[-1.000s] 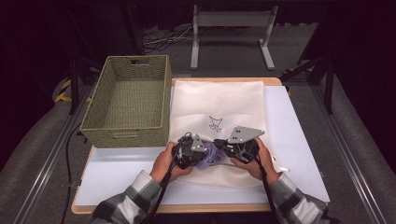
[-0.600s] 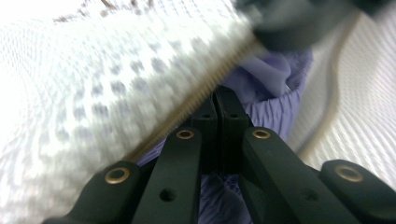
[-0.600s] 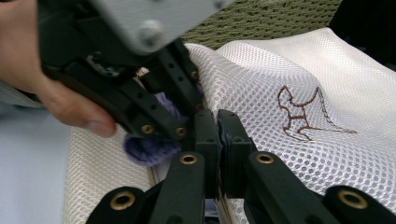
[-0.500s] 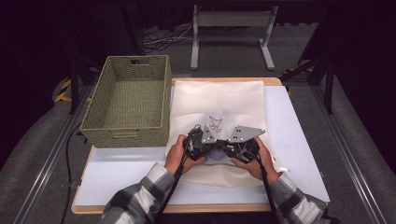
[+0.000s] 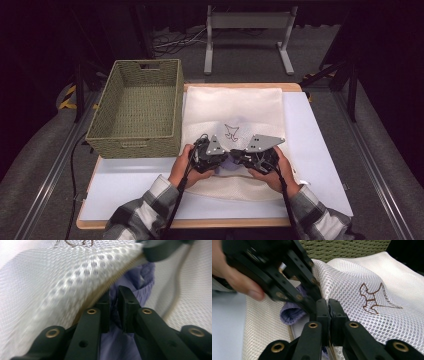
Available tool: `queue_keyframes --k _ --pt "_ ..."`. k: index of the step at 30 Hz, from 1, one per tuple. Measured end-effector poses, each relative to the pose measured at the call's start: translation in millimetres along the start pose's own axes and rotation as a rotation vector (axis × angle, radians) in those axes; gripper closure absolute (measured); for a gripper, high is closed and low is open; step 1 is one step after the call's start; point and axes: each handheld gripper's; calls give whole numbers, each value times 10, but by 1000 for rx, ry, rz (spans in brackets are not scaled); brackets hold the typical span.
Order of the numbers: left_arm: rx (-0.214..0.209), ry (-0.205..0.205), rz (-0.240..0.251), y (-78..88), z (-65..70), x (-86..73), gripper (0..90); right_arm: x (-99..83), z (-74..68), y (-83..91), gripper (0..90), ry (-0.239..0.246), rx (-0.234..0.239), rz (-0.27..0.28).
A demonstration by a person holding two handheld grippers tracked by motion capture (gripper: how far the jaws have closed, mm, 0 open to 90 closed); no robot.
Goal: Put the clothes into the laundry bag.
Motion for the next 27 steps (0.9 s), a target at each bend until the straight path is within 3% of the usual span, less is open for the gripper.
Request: queue_keyframes --k 6,8,11,14,16,19,21,24,27 --pt "-30 -15 42 255 56 -31 724 12 0 15 880 10 -14 8" --pt "-34 -45 28 343 105 -69 740 15 -1 30 880 11 -23 20" --pt "-40 -28 18 383 112 -129 710 19 -5 42 880 10 -29 30" --pt "-30 -7 -29 356 98 -237 627 21 -1 45 880 7 -29 32" --pt "-46 8 -54 315 76 -275 574 23 -4 44 880 10 -28 32" --pt "-7 7 -69 268 58 -297 473 28 -14 45 880 11 -27 30" --pt "-30 45 -73 234 42 -312 408 30 -22 41 879 15 -25 26" --pt "-41 43 -120 177 64 -305 327 27 -28 35 879 18 -21 23" --pt "-29 26 -142 134 99 -269 307 28 -37 32 879 19 -20 21"
Point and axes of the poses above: each handheld gripper's, and its own axes: y roughly backward along the jaws, x roughly out of its top, z roughly to its right, and after that the axes turned 9 degrees about z, right-handed
